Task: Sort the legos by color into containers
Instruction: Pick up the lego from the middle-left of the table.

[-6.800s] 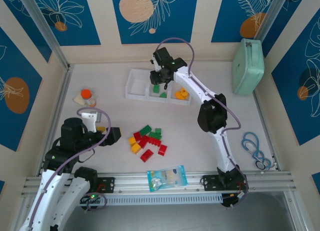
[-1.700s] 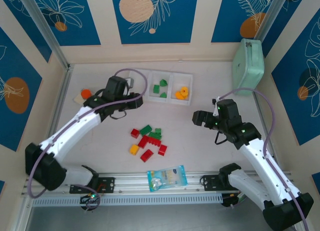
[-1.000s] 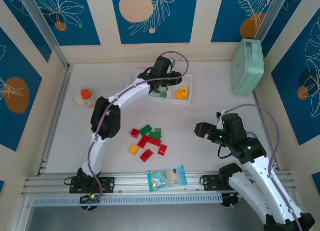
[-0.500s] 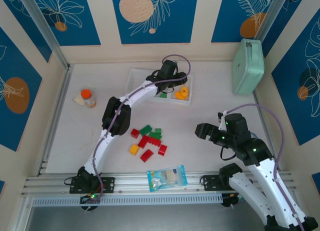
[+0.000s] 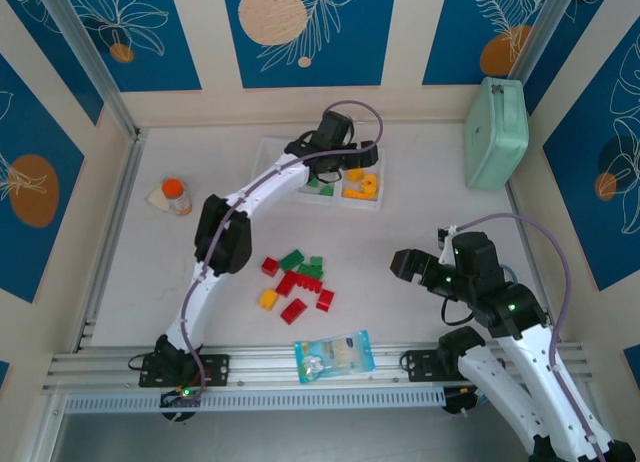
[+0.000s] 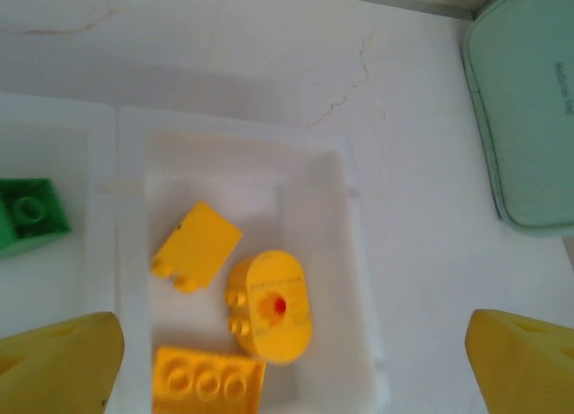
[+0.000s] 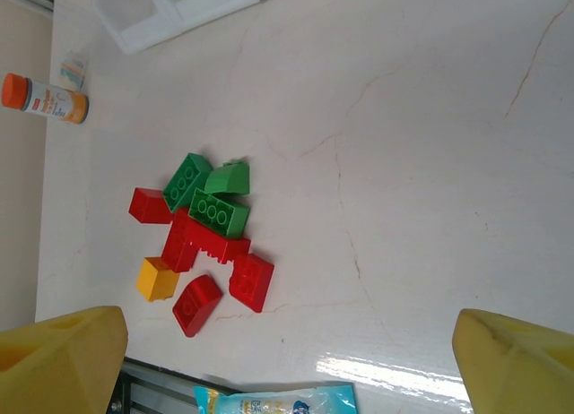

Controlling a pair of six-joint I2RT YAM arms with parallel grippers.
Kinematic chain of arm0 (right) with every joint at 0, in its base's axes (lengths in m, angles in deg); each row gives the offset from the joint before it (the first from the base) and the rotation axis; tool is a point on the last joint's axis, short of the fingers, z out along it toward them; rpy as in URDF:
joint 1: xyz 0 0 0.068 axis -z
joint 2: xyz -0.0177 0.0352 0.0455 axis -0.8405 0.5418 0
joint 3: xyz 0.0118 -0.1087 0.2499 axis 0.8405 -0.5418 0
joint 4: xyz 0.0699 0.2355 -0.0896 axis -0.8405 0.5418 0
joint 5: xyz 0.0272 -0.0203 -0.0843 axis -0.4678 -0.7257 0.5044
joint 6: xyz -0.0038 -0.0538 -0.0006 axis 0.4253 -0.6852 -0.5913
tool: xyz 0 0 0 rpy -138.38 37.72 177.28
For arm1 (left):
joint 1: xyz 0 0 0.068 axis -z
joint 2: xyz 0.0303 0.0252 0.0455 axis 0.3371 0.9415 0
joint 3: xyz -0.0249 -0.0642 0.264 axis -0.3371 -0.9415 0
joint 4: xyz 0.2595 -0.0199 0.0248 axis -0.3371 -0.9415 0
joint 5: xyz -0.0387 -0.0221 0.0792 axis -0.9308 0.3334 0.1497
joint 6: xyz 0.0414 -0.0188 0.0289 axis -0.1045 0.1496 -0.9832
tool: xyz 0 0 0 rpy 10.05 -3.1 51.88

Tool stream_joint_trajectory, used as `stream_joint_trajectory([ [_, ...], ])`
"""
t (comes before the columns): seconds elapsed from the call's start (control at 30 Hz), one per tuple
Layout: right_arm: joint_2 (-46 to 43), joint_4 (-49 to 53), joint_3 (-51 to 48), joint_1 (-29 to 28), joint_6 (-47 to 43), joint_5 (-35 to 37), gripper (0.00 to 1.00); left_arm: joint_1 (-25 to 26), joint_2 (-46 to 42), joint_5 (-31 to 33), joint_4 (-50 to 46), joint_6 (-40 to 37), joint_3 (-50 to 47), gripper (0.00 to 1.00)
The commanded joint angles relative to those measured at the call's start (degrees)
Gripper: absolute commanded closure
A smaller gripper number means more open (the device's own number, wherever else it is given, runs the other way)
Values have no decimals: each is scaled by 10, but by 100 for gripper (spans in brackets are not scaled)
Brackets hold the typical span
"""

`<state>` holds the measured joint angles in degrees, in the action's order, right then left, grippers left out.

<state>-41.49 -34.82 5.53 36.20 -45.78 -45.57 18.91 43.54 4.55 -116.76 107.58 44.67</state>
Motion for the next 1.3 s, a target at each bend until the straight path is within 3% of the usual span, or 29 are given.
stream_joint_trajectory([
  [0.0, -12, 14, -9, -3, 6, -12, 6, 13, -108, 44, -73, -67, -53, 0],
  [0.13, -13, 32, 0, -2, 10, -7, 6, 16, -231, 81, -54, -94, -240, 1],
  [0.37, -24, 49, 4, -1, 13, 13, 6, 19, -443, 26, -64, -79, -545, 0],
  [0.53, -20, 25, -11, -1, 24, 15, 6, 41, -579, 36, -103, -36, -692, 6],
  [0.73, -13, 23, -11, 0, 23, 3, 6, 70, -707, 28, -173, 4, -795, 13],
  [0.9, -13, 26, -13, 1, 17, 8, 6, 71, -735, 25, -175, 10, -844, 21],
  [1.27, -5, 13, -23, 2, 16, 11, 6, 71, -617, -12, -132, -36, -846, 30],
])
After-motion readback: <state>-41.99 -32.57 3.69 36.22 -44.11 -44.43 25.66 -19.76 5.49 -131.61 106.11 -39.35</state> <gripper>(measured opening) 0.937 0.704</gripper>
